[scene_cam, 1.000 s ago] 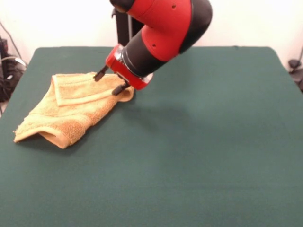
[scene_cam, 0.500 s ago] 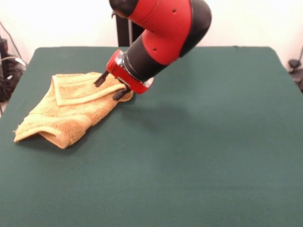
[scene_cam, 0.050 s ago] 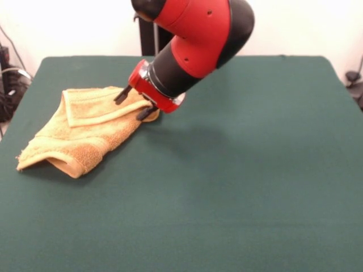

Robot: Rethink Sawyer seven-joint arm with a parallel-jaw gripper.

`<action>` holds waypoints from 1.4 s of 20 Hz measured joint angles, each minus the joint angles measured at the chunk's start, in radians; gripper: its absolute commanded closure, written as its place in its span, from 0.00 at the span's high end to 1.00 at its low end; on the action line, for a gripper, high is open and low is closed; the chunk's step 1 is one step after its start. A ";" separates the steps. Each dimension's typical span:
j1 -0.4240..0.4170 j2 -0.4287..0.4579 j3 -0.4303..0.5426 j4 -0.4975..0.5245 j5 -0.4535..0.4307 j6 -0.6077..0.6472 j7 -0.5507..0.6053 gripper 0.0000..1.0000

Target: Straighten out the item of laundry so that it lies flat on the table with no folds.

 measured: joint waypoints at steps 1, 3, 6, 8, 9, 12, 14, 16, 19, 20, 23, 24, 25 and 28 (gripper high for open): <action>0.001 0.000 0.000 0.000 0.001 0.001 0.000 1.00; 0.005 0.003 0.000 -0.006 0.001 0.014 0.000 1.00; 0.012 0.021 -0.002 -0.026 0.001 0.046 0.000 1.00; 0.015 0.043 -0.002 -0.046 0.002 0.064 0.000 1.00; 0.015 0.053 -0.002 -0.055 0.002 0.071 0.000 1.00; 0.019 0.083 -0.007 -0.086 0.001 0.095 0.000 1.00; 0.025 0.093 -0.012 -0.102 0.001 0.123 0.000 1.00; 0.027 0.097 -0.013 -0.107 0.001 0.131 0.000 1.00; 0.030 0.102 -0.018 -0.112 0.002 0.134 0.000 1.00; 0.032 0.102 -0.019 -0.110 0.002 0.133 0.000 1.00; 0.038 0.100 -0.021 -0.103 0.001 0.133 0.000 1.00; 0.043 0.099 -0.021 -0.095 0.001 0.133 0.000 1.00; 0.045 0.099 -0.021 -0.092 0.001 0.133 0.000 1.00; 0.048 0.096 -0.021 -0.083 0.001 0.123 0.000 1.00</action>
